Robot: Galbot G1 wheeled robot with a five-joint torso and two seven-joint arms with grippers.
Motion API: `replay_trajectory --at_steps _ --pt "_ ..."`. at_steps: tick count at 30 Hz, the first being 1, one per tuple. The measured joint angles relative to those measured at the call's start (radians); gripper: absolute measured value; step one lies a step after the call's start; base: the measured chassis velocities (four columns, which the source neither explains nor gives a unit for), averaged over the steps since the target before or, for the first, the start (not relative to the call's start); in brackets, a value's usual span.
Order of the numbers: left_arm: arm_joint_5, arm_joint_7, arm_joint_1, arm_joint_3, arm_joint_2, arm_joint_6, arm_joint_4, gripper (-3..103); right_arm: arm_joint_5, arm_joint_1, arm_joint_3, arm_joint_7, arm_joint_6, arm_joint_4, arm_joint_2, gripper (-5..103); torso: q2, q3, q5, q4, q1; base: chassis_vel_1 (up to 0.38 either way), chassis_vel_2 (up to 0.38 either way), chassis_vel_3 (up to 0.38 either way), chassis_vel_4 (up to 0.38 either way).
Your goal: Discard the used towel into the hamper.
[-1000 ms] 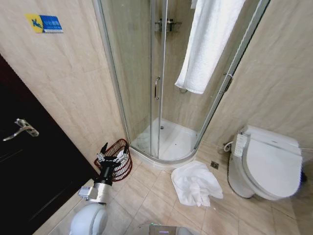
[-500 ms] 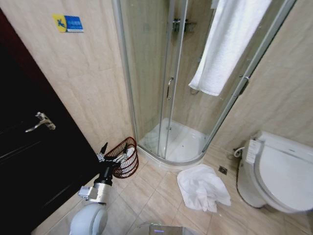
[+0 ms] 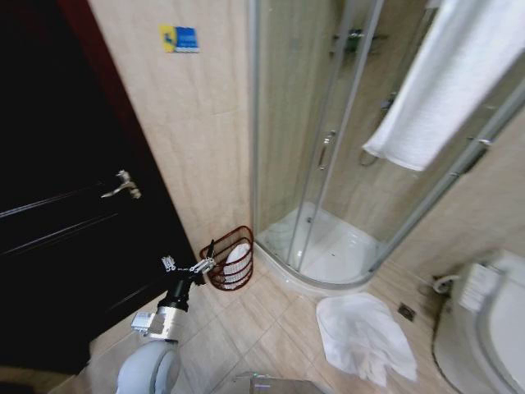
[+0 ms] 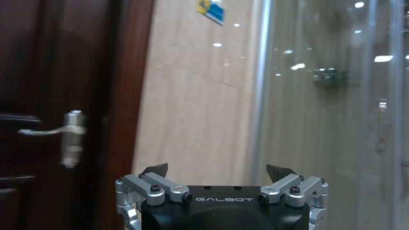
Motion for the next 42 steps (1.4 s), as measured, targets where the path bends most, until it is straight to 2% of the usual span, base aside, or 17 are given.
replay_trajectory --at_steps 5,9,15,28,42 --pt "0.000 0.000 0.000 0.000 0.000 0.000 0.000 100 0.010 -0.013 0.015 -0.011 -0.015 0.008 0.004 100 -0.004 -0.002 0.0001 0.0003 -0.002 0.122 0.130 0.116 0.138" --pt "0.000 0.000 0.000 0.000 0.000 0.000 0.000 100 0.011 -0.024 0.037 -0.005 -0.060 0.017 0.005 100 -0.005 -0.003 0.0000 0.0003 -0.002 0.079 0.079 0.093 0.083" --pt "0.000 0.000 0.000 0.000 0.000 0.000 0.000 100 0.010 -0.023 0.048 0.014 -0.099 0.027 0.003 100 -0.005 -0.003 0.0002 -0.0005 -0.002 0.007 0.023 0.013 0.000" --pt "0.000 0.000 0.000 0.000 0.000 0.000 0.000 100 0.002 -0.024 0.037 0.027 -0.100 0.039 0.004 100 -0.004 -0.002 0.0003 0.0002 -0.001 -0.097 0.095 0.089 -0.093" --pt "0.000 0.000 0.000 0.000 0.000 0.000 0.000 100 -0.007 -0.020 0.043 0.051 -0.101 0.042 0.000 100 -0.003 -0.002 0.0002 -0.0001 -0.001 -0.037 0.043 0.038 -0.038"
